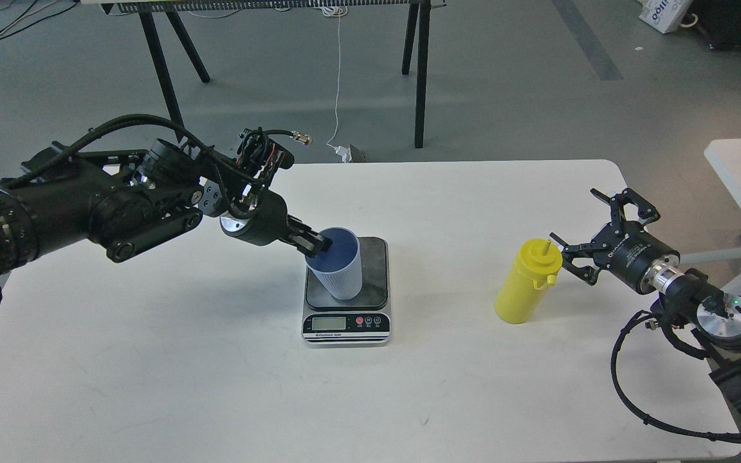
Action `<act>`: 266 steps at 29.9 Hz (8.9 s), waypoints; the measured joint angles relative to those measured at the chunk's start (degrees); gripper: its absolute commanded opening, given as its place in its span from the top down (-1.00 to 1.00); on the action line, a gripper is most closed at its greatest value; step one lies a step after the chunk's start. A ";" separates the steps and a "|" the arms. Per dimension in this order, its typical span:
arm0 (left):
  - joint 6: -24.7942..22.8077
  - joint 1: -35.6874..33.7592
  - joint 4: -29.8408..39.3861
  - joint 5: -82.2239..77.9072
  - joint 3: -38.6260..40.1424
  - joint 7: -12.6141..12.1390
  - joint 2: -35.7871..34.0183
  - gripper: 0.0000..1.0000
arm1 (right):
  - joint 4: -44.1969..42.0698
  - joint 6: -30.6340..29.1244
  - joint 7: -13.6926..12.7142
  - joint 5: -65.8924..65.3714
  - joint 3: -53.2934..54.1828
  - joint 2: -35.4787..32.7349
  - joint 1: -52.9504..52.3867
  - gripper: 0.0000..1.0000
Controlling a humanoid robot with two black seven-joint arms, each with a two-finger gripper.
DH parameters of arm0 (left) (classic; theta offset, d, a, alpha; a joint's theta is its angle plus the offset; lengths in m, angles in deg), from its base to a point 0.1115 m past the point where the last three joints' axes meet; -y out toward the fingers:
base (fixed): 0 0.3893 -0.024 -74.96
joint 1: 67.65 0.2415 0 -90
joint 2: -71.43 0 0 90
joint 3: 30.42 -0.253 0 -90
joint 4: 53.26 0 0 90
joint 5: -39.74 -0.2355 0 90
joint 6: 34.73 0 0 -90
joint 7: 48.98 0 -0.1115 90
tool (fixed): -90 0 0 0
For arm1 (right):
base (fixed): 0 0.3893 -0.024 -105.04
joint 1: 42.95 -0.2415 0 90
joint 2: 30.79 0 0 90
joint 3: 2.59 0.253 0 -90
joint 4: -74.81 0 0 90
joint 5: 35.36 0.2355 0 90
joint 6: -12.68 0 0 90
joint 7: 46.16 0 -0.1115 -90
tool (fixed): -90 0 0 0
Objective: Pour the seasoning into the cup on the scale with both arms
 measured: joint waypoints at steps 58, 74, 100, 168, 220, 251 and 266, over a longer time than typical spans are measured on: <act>0.00 9.96 -23.95 56.45 22.17 0.00 -7.50 -1.00 | 23.82 0.00 -15.96 49.90 8.80 -15.45 26.61 -1.00; 0.00 14.02 -24.26 58.06 24.63 0.00 -7.46 -1.00 | 17.87 0.00 -15.97 37.28 3.95 -3.09 27.48 -1.00; -0.01 16.35 -24.24 58.25 24.66 0.00 -7.57 -1.00 | 7.47 0.00 -15.96 26.06 3.77 7.98 18.30 -1.00; 0.00 18.60 -24.15 64.05 25.14 0.00 -8.16 -1.00 | 4.54 24.84 0.78 -52.42 -31.96 22.28 -41.64 0.96; 0.00 18.59 -24.32 64.83 27.37 0.00 -10.25 -1.00 | 3.23 22.86 -4.83 -37.26 -19.68 22.33 -41.78 0.94; 0.00 18.24 -23.71 63.00 27.48 0.00 -11.58 -1.00 | 15.60 0.00 -15.97 26.07 16.48 2.54 11.57 0.93; -0.01 18.10 -23.71 62.81 27.44 0.00 -9.98 -1.00 | 8.08 -0.01 -15.95 25.98 15.40 8.97 17.21 0.44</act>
